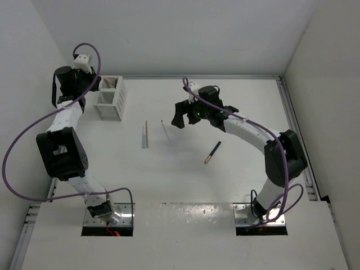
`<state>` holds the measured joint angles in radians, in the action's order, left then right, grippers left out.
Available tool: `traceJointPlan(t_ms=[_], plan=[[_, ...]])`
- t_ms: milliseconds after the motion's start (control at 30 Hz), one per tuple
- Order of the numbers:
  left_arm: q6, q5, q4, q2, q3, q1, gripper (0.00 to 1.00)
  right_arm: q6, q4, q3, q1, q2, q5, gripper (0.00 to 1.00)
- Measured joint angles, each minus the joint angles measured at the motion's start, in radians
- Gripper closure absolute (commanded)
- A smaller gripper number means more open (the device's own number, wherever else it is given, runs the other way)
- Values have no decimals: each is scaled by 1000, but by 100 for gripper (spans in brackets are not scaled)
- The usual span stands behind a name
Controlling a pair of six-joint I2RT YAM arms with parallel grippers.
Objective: Organize the makeup
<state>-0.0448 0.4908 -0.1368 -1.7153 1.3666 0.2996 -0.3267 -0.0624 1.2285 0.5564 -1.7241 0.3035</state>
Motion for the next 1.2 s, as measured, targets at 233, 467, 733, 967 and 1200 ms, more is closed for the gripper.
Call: traceJointPlan(t_ms=[233, 467, 733, 967, 1200], plan=[[-24, 0, -42, -66, -6, 2, 84, 23, -111, -54, -20, 63, -122, 0], [-64, 32, 24, -70, -35, 2, 41, -130, -345, -122, -79, 115, -390, 16], [-117, -143, 281, -70, 77, -19, 32, -346, -473, -182, -117, 75, -519, 29], [-182, -363, 457, -9, 176, -96, 32, -468, -484, -174, -139, -51, -526, 42], [-190, -325, 636, 11, 247, -105, 33, -502, -473, -145, -165, -137, -481, 85]])
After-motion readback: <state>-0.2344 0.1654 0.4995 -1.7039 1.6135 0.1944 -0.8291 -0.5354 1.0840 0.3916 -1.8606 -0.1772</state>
